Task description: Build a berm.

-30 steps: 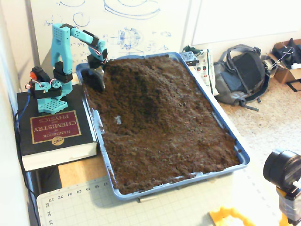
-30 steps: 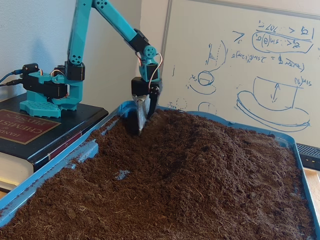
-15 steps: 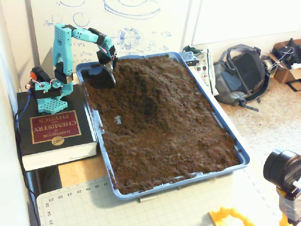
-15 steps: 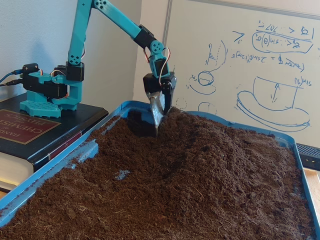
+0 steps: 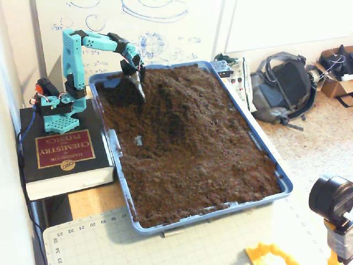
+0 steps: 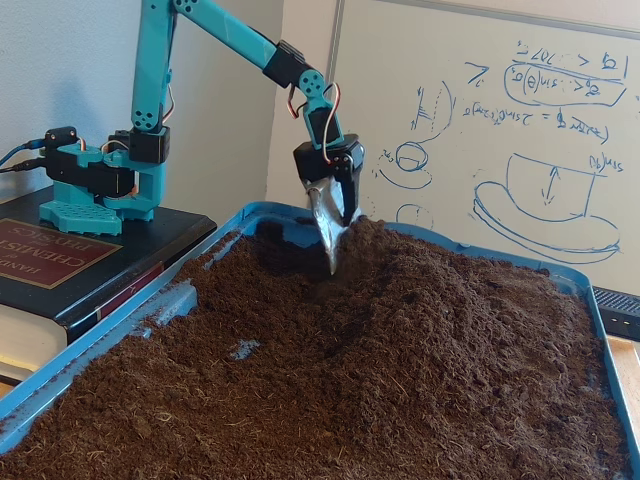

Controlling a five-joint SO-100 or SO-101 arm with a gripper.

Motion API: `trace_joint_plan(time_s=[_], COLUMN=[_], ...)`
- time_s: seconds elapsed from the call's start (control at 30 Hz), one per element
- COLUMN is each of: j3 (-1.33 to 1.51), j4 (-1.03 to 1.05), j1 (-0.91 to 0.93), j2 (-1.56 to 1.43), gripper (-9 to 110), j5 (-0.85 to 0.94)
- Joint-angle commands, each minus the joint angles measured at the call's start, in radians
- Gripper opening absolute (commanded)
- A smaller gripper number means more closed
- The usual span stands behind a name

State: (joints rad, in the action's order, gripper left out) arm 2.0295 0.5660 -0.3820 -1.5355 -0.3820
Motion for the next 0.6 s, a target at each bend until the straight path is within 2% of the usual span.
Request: trace_joint_plan(time_s=[0.0,0.4,0.57], j3=[-0.092,-0.114,-0.342], j4=[-0.023,-0.028,-0.028], j1=[0.037,0.051,0.044], j2=[-0.130,-0.299,-0.195], gripper=[0,0,0], j5=[0.012,0.015,0.015])
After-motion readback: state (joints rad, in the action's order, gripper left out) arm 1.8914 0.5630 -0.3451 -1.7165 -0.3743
